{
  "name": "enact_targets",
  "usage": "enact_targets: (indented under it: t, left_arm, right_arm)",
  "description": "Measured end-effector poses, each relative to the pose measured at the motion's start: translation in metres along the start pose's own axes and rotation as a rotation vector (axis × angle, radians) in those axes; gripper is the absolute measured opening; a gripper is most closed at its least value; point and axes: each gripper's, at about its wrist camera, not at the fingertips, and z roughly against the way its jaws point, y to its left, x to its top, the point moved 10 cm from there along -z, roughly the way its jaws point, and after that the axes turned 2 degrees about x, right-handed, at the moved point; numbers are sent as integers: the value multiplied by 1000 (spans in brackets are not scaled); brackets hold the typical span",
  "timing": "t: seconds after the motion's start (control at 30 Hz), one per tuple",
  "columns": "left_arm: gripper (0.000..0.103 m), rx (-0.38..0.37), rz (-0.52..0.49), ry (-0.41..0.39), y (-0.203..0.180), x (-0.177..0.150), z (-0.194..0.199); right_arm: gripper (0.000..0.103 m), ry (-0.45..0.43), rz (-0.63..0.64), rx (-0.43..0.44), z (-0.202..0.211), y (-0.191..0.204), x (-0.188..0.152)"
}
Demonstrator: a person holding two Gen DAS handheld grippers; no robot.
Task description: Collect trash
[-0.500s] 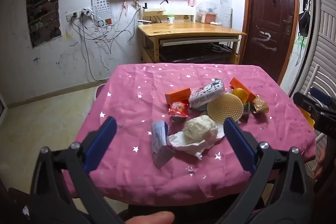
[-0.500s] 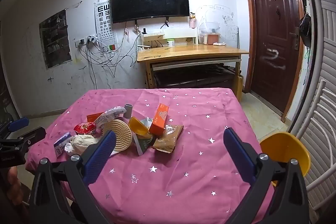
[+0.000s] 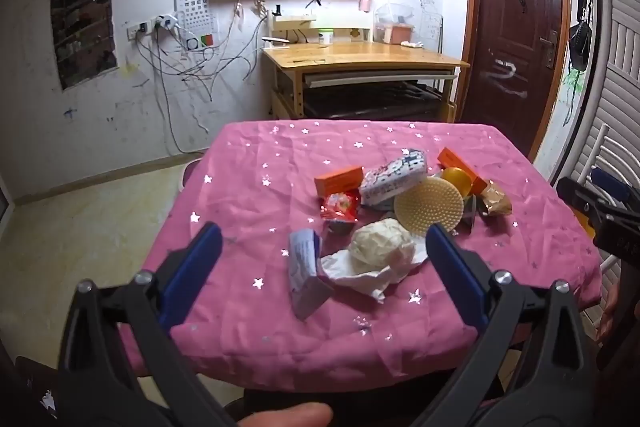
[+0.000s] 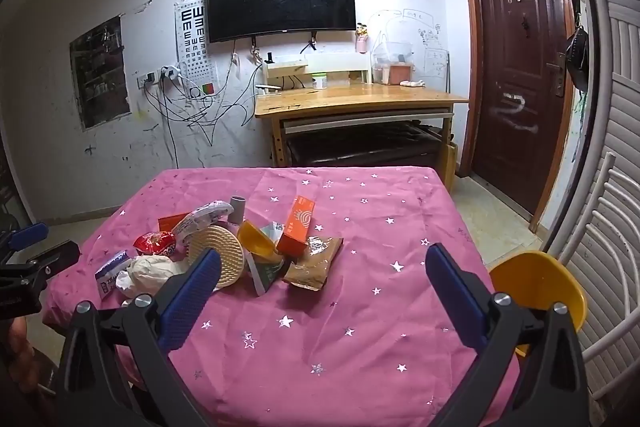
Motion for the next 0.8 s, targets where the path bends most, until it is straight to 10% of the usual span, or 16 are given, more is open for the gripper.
enact_targets:
  t: [0.8]
  left_arm:
    - [97,1,-2,4,-10,-5,4]
  right_arm:
    - [96,-1,3,-12,-2,0,2]
